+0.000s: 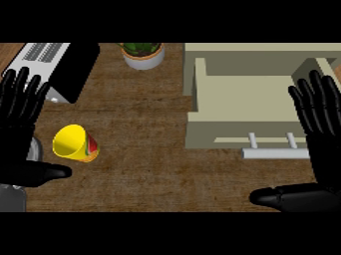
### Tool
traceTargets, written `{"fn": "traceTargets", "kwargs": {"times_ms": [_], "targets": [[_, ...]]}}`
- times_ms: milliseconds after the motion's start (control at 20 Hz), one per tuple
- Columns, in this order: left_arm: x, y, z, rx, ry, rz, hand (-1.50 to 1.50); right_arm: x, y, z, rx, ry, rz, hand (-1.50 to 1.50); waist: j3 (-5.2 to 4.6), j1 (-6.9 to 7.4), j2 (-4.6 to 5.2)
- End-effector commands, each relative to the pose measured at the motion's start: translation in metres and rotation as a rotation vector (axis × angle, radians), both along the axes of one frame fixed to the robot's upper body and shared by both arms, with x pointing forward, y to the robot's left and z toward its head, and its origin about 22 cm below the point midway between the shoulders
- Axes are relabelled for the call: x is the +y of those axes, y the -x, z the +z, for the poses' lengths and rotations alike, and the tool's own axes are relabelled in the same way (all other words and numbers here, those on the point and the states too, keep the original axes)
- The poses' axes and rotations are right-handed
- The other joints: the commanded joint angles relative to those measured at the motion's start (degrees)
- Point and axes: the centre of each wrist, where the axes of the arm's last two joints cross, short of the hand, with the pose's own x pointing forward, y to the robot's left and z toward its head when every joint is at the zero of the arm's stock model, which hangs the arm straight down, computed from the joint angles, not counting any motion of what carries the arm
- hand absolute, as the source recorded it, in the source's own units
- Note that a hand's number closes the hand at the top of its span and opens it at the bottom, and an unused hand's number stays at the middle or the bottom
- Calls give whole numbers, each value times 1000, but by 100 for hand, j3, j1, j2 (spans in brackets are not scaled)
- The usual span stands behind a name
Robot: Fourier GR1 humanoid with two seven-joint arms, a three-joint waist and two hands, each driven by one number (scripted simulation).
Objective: Pick up the cup, place it into the drawer and close the drawer
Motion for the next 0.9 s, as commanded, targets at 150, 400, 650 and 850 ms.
{"fn": "traceTargets", "kwargs": {"times_ms": [150, 400, 650, 850], "targets": [[-8, 2, -13, 43, -22, 33, -150, 0, 1, -3, 3, -1, -15, -150, 0, -1, 0], [32, 12, -42, 99, -37, 85, -150, -13, -4, 4, -3, 4, -4, -150, 0, 5, 2], [28, 4, -74, 129, -62, 121, -150, -8, 4, 11, 1, 3, 4, -150, -1, -9, 2], [33, 7, -80, 155, -67, 129, -150, -13, -4, 0, 1, -10, 4, -150, 0, 0, 1]]}}
